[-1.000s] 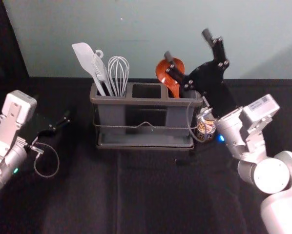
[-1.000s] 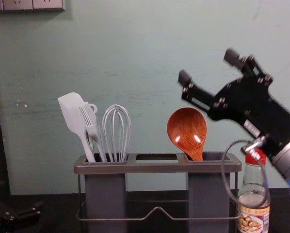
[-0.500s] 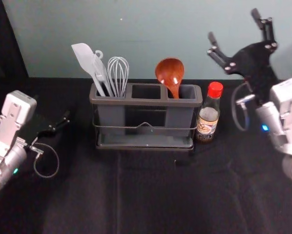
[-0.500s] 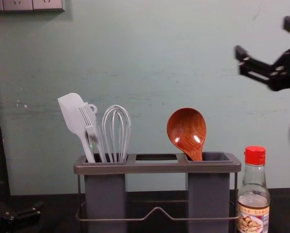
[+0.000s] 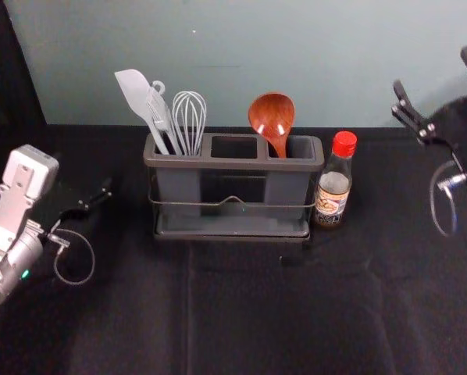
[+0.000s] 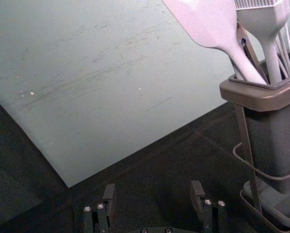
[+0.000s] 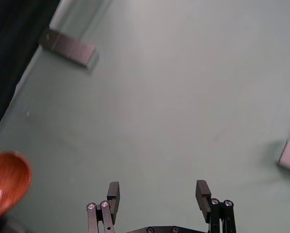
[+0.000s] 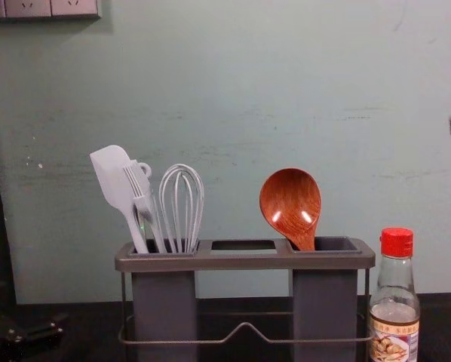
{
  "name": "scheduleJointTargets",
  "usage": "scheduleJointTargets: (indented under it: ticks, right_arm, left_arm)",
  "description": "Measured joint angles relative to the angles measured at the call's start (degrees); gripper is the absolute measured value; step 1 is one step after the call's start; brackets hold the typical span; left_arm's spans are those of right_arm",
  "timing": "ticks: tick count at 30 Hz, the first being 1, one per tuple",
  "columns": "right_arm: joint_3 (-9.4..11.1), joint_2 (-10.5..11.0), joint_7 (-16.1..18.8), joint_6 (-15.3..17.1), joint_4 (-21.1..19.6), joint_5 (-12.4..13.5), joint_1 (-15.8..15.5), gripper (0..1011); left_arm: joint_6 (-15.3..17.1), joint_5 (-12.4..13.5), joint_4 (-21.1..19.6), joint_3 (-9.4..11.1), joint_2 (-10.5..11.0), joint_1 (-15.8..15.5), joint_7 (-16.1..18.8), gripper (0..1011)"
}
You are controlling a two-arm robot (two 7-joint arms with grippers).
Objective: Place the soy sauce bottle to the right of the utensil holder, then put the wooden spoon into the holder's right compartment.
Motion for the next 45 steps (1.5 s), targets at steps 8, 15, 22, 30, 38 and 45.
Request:
scheduleJointTargets:
  ticks: [8,15,22,30,38,45]
  right_arm:
    - [1.69,3.59,6.14,9.49,-0.85,8.06,-3.33,1002]
    - [2.39,5.18,7.88,11.87,0.95,11.79,-4.85,1003]
    - [1.65,5.25,7.96,11.22,5.12,14.1,-4.58,1002]
    - [-0.08,4.77,7.82,12.65,8.6,16.07,-3.13,1002]
    - [-1.62,4.61,6.78,13.75,10.52,16.71,-1.53,1002]
    - [-2.0,3.98,5.93,12.6,12.04,17.42,-0.35,1002]
  left_arm:
    - [0.0,0.0,0.0,0.0,0.0,0.0,0.0,1000]
    - [0.0,0.0,0.0,0.0,0.0,0.0,0.0,1000]
    - [0.0,0.0,0.0,0.0,0.0,0.0,0.0,1000]
    - [0.0,0.0,0.0,0.0,0.0,0.0,0.0,1000]
    - [0.0,0.0,0.0,0.0,0.0,0.0,0.0,1000]
    - [0.0,0.0,0.0,0.0,0.0,0.0,0.0,1000]
